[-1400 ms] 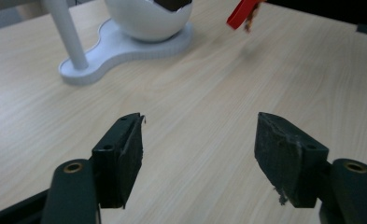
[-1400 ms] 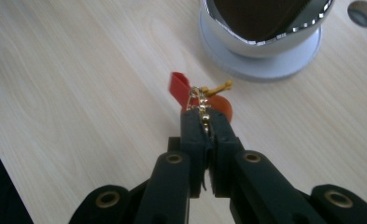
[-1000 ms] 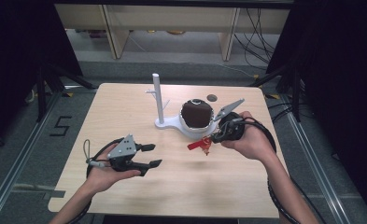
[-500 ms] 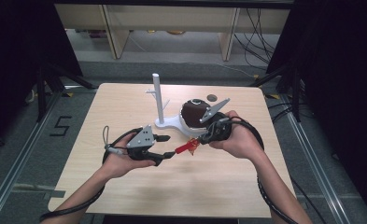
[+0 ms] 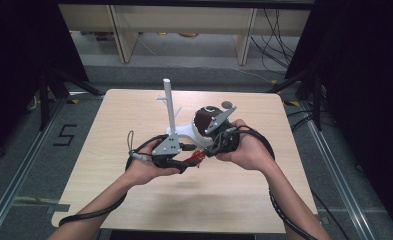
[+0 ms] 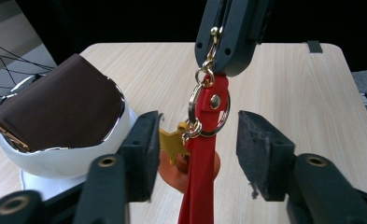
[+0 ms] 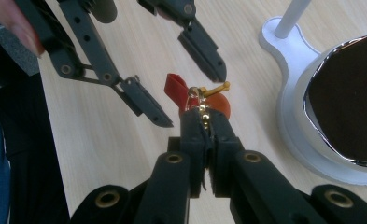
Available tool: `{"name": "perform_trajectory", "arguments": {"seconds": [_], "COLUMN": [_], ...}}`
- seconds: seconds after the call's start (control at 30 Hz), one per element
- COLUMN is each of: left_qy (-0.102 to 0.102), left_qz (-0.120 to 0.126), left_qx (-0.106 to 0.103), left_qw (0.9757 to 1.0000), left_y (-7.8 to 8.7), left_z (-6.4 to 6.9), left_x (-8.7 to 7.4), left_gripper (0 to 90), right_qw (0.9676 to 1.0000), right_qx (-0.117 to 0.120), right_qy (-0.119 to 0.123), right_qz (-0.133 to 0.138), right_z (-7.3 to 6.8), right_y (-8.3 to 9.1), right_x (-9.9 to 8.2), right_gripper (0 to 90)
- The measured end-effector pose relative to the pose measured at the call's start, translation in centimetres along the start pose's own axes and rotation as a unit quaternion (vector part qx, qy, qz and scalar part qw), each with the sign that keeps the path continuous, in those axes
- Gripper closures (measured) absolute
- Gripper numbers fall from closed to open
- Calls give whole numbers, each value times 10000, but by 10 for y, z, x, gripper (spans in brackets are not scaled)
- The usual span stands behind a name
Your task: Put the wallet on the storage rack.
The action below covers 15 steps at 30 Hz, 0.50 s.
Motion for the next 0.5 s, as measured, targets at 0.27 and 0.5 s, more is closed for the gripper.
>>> {"name": "perform_trajectory", "arguments": {"seconds": [0.27,0.5], "left_qy": [-18,144], "left_qz": [-59,-89], "left_qx": [-73,-62], "left_qw": [10000,9998], "left_y": [-3,4], "left_z": [0,-1], "left_x": [-4,-3], "left_gripper": [674,818], "right_qw": [10000,10000], "right_qx": [35,32], "right_qy": [58,2], "right_qz": [9,91], "right_z": [-1,0], "right_y": [-2,-3], "right_x": [1,-1], "right_gripper": [874,872]}}
Point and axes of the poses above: each handheld gripper's, and its own axes: y roughly backward along the jaws, x roughly out of its top, z roughly to its right, the point moved 2 cm from there along -y, roughly forward along the jaws, and after that the axes turned 5 degrees about y, right-handed, at the moved point
